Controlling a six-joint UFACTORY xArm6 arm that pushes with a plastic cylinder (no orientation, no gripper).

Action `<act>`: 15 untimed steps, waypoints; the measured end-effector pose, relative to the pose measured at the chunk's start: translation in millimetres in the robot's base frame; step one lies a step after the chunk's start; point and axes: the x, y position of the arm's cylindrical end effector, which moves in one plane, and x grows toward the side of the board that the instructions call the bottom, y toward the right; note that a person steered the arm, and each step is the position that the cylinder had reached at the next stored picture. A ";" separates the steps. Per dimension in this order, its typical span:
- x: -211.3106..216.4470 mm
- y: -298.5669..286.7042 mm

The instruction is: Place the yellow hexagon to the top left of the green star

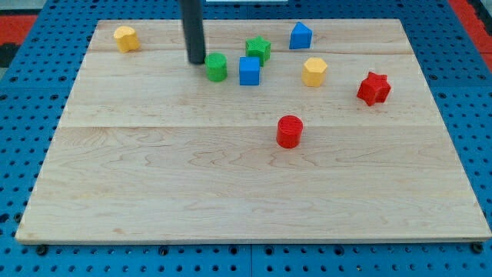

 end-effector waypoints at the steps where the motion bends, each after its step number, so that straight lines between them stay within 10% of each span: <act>1: 66.3 11.9; 5: 1.9 221.6; 13: -153.8 111.8; 15: -122.9 111.3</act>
